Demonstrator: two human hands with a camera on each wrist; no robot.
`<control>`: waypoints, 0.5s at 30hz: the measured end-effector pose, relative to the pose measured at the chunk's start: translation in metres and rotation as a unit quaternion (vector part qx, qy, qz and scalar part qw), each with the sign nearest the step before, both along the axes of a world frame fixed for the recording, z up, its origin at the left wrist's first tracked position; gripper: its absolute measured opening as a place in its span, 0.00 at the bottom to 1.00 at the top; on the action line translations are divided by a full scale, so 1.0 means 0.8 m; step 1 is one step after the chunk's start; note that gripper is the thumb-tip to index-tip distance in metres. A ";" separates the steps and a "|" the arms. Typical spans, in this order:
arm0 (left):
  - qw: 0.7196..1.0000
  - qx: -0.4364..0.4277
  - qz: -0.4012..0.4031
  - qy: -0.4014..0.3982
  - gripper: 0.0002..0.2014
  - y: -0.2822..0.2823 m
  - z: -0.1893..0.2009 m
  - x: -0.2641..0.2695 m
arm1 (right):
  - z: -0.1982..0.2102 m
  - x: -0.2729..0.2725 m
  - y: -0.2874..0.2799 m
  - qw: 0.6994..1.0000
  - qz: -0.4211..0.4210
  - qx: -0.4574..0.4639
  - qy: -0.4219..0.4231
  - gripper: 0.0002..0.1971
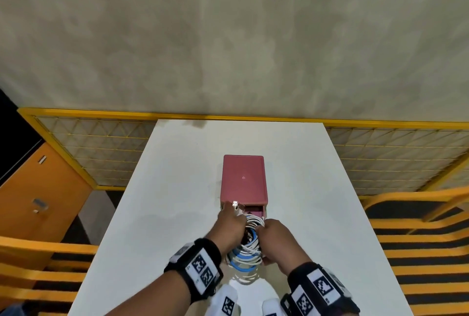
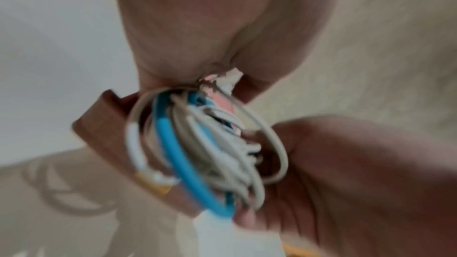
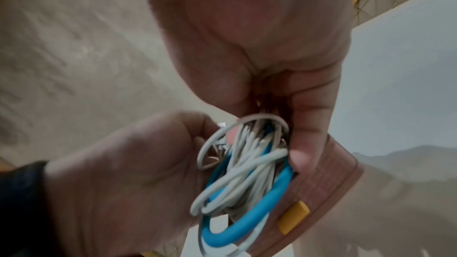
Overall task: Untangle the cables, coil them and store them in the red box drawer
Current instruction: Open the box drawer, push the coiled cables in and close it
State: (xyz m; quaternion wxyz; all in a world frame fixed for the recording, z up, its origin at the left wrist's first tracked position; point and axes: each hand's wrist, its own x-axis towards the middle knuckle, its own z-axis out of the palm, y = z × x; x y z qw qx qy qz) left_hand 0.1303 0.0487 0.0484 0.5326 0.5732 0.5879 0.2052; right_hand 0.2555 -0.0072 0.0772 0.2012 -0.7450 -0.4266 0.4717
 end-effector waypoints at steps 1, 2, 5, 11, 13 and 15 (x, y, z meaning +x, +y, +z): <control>0.999 0.044 0.001 0.021 0.25 -0.010 -0.004 -0.002 | 0.000 0.000 0.002 1.000 0.005 0.004 -0.006 0.09; 0.995 0.091 -0.008 0.045 0.27 -0.019 -0.010 -0.004 | -0.002 -0.001 0.004 1.000 0.012 0.007 -0.016 0.09; 0.974 0.199 -0.018 0.106 0.29 -0.037 -0.017 -0.009 | -0.004 -0.004 0.004 0.999 0.011 0.038 -0.036 0.11; 0.883 0.281 -0.095 0.365 0.16 -0.017 -0.002 -0.023 | -0.014 -0.011 0.003 0.989 0.035 0.084 -0.115 0.09; 0.885 0.283 -0.110 0.354 0.16 -0.005 -0.008 -0.026 | -0.019 -0.015 0.007 0.984 0.051 0.086 -0.147 0.10; 0.911 0.267 -0.091 0.299 0.15 0.008 -0.014 -0.027 | -0.022 -0.017 0.013 0.979 0.062 0.088 -0.175 0.11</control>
